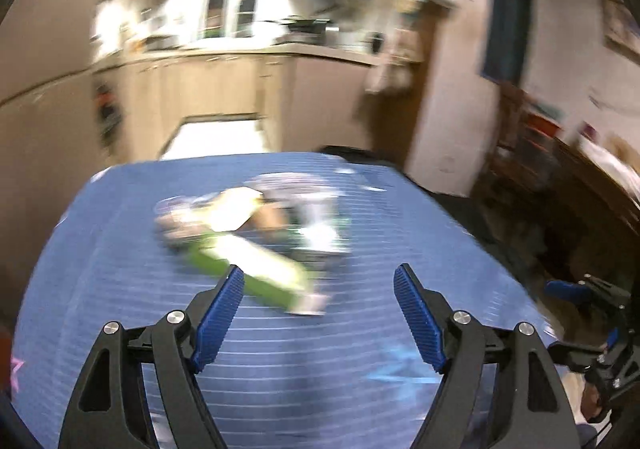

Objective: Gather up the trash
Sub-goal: 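Move both tools back over the trash on the table, then grasp the green ointment box with the right tool while the left tool grasps the clear snack bag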

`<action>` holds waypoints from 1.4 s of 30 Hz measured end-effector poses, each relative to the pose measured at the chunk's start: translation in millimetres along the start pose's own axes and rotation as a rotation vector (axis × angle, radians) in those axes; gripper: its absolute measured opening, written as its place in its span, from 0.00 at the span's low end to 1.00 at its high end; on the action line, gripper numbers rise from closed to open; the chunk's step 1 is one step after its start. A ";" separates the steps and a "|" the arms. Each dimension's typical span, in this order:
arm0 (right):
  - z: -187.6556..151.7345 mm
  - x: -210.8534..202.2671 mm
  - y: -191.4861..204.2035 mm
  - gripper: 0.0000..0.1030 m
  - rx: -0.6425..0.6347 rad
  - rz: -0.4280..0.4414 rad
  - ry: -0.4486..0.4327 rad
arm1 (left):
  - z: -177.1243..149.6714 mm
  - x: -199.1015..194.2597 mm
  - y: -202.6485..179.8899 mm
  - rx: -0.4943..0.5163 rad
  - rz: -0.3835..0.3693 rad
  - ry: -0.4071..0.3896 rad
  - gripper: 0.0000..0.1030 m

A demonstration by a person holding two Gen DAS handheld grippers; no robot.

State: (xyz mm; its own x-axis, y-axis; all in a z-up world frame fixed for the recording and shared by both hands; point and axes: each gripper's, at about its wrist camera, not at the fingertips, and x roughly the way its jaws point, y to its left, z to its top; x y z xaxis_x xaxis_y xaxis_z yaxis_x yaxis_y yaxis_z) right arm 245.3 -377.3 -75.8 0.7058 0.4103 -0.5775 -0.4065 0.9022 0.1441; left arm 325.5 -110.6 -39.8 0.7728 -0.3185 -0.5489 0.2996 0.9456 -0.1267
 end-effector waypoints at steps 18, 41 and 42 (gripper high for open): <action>98.7 243.8 77.3 0.78 -0.195 0.052 0.270 | 35.5 86.4 178.0 -0.184 0.076 0.172 0.81; 41.6 173.4 75.2 0.34 0.031 0.008 0.219 | 33.1 128.8 156.4 -0.140 0.098 0.158 0.85; 38.0 166.6 72.4 0.34 0.055 0.014 0.210 | 33.9 133.0 155.4 -0.135 0.102 0.160 0.85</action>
State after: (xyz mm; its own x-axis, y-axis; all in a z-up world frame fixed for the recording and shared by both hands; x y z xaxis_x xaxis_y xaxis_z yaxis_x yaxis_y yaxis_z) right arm 355.5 -238.6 -131.1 0.5615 0.3914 -0.7291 -0.3789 0.9049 0.1940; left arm 493.9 -8.2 -104.5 0.6933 -0.2167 -0.6873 0.1387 0.9760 -0.1678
